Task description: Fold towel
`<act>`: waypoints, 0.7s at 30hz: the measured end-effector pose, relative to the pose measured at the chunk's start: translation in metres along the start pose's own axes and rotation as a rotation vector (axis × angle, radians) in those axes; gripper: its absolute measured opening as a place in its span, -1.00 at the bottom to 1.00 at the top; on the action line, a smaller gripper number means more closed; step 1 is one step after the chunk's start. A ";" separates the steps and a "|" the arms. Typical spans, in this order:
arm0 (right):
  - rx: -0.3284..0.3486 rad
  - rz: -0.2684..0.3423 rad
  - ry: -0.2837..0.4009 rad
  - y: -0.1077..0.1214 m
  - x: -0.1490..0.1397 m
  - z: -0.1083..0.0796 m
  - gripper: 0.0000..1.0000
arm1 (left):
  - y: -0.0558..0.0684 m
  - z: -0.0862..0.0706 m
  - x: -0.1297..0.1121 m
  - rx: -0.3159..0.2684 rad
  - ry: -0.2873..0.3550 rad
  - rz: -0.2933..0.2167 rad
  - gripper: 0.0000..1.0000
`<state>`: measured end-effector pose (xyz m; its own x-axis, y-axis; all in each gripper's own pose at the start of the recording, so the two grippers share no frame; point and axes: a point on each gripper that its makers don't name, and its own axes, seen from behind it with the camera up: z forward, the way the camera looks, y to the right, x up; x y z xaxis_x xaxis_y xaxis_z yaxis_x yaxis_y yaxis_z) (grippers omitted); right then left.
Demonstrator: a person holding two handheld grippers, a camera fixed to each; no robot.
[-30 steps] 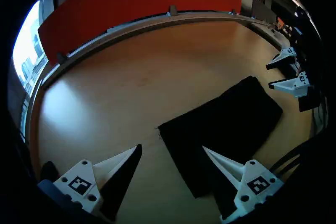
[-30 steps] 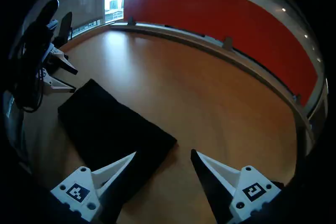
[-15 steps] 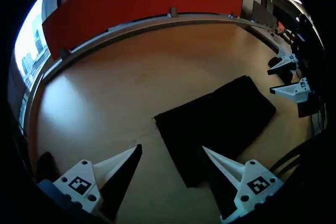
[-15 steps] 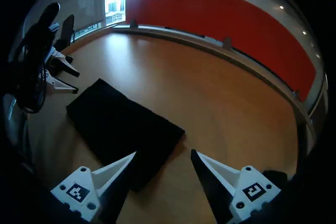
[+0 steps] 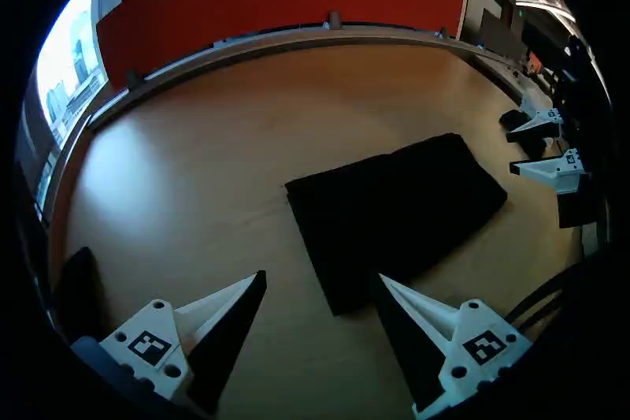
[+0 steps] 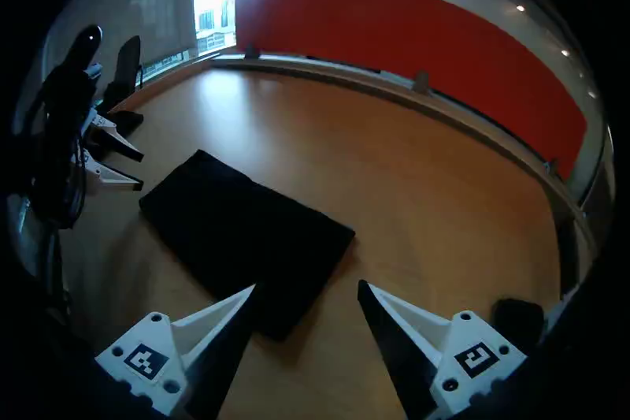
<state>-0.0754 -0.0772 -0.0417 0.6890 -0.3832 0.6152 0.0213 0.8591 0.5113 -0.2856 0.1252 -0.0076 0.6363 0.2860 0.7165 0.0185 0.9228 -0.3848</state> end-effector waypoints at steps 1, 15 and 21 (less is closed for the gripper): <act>0.001 0.001 0.000 -0.001 -0.001 -0.001 0.82 | 0.001 -0.001 -0.002 -0.001 -0.001 -0.004 0.91; 0.008 -0.009 -0.010 -0.001 -0.014 -0.007 0.81 | 0.005 -0.009 -0.015 0.010 0.002 -0.035 0.90; 0.022 -0.023 -0.010 -0.003 -0.015 -0.006 0.82 | 0.002 -0.014 -0.020 0.031 0.010 -0.060 0.90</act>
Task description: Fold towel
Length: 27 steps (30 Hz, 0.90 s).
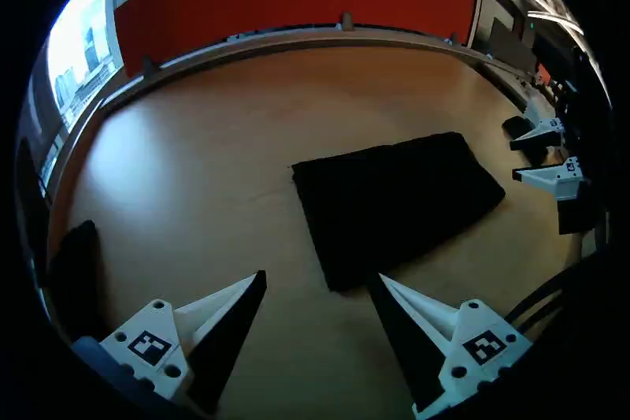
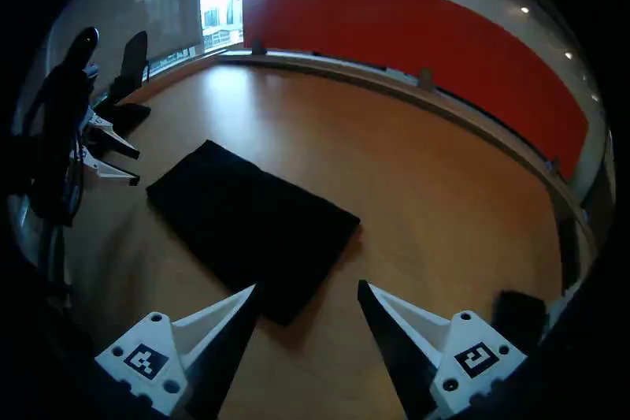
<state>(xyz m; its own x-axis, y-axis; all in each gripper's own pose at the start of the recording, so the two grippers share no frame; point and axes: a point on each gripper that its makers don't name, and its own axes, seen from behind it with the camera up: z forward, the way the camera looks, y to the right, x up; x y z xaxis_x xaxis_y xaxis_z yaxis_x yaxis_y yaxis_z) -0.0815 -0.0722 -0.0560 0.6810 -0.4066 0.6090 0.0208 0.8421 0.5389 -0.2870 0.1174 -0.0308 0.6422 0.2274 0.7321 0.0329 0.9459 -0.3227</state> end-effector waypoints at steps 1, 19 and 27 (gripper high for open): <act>0.003 -0.003 -0.001 0.000 0.000 0.000 0.82 | -0.001 -0.001 -0.001 0.004 0.001 -0.006 0.90; 0.072 -0.081 -0.033 -0.013 -0.010 0.008 0.81 | -0.016 -0.027 -0.031 0.068 0.024 -0.114 0.90; 0.093 -0.122 -0.060 -0.018 -0.017 0.011 0.79 | -0.021 -0.035 -0.039 0.087 0.044 -0.140 0.91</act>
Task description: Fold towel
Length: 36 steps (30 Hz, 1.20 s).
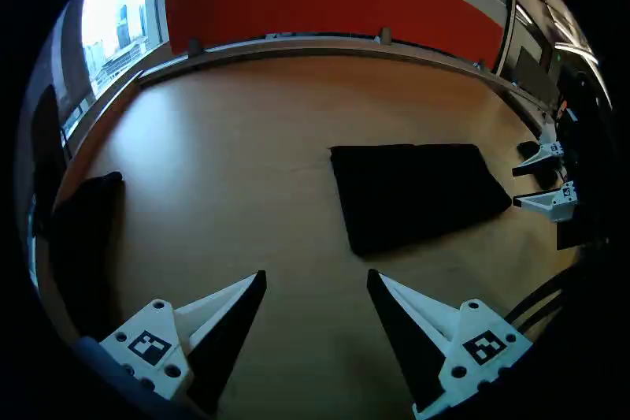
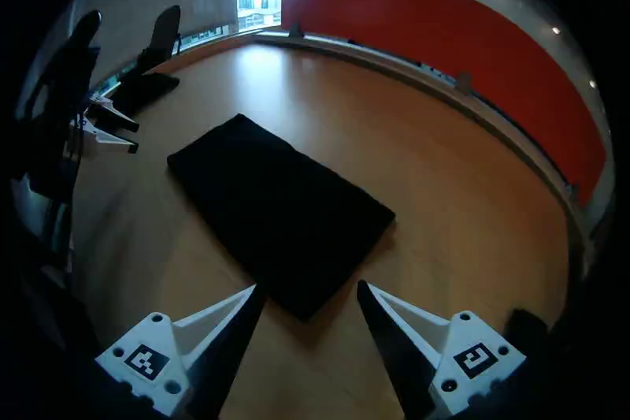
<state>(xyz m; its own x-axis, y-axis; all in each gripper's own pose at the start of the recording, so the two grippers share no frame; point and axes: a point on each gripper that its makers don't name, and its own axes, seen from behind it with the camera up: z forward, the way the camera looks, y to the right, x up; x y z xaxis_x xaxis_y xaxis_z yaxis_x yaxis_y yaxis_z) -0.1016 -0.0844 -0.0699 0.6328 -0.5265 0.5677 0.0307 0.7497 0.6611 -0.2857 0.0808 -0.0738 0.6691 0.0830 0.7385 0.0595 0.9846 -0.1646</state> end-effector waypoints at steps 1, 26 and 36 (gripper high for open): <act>0.001 -0.004 -0.004 0.000 -0.001 0.000 0.78 | -0.001 -0.001 -0.001 0.004 0.005 -0.001 0.91; 0.045 -0.044 -0.106 -0.005 -0.020 0.007 0.45 | -0.017 -0.015 -0.014 0.030 0.092 -0.033 0.90; 0.069 -0.052 -0.133 -0.008 -0.026 0.005 0.05 | -0.021 -0.019 -0.018 0.026 0.101 -0.040 0.90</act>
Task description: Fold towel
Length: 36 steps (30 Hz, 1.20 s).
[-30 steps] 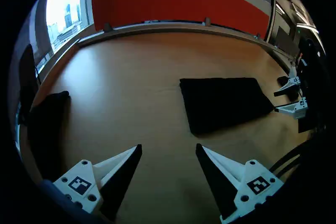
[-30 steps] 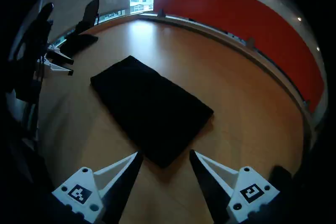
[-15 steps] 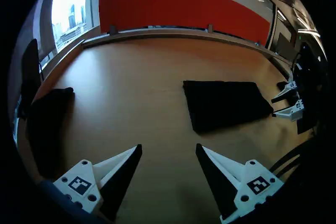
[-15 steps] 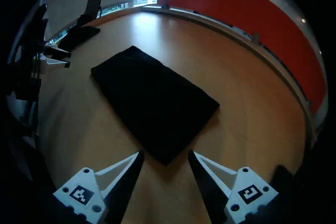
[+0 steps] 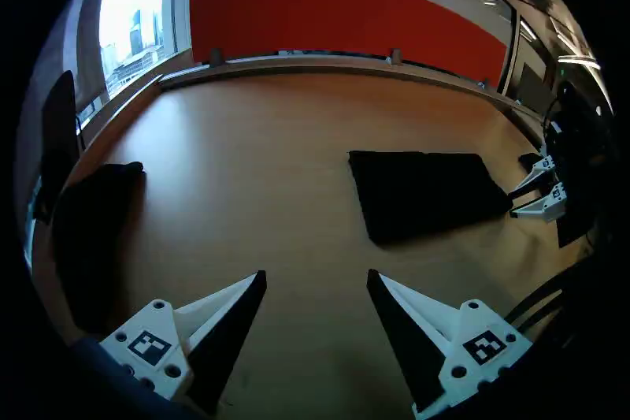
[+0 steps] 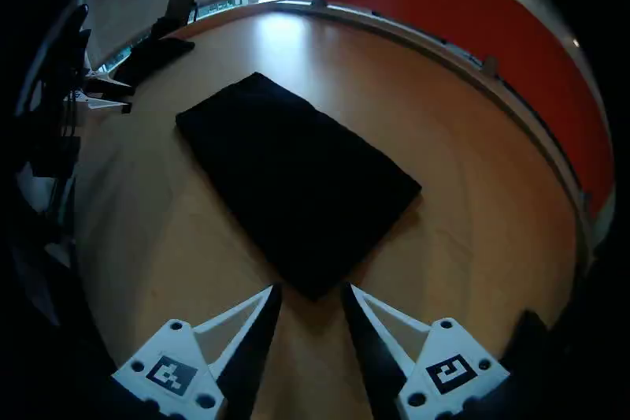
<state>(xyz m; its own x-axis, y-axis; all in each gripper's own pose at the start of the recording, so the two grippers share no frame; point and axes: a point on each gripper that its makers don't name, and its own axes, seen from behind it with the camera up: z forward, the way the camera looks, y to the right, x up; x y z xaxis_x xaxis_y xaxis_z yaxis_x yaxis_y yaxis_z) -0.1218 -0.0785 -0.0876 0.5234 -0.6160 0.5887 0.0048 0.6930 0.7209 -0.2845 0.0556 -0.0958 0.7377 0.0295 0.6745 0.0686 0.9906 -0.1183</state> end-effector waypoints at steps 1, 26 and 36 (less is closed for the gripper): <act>0.002 0.002 -0.003 0.000 -0.001 0.000 -0.01 | -0.001 0.000 0.000 0.001 0.001 -0.001 0.90; -0.019 0.030 0.031 0.006 0.003 -0.004 -0.93 | -0.009 -0.005 -0.002 0.022 0.014 0.008 0.90; -0.034 0.056 0.043 0.009 0.002 -0.013 -0.93 | -0.010 -0.007 0.001 0.027 0.029 0.007 0.90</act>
<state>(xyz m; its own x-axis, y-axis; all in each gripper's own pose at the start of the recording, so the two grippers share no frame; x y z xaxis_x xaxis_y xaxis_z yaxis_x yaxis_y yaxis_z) -0.1100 -0.0689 -0.0846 0.5597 -0.5598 0.6110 0.0028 0.7386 0.6742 -0.2796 0.0446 -0.0987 0.7573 0.0326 0.6522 0.0459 0.9936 -0.1029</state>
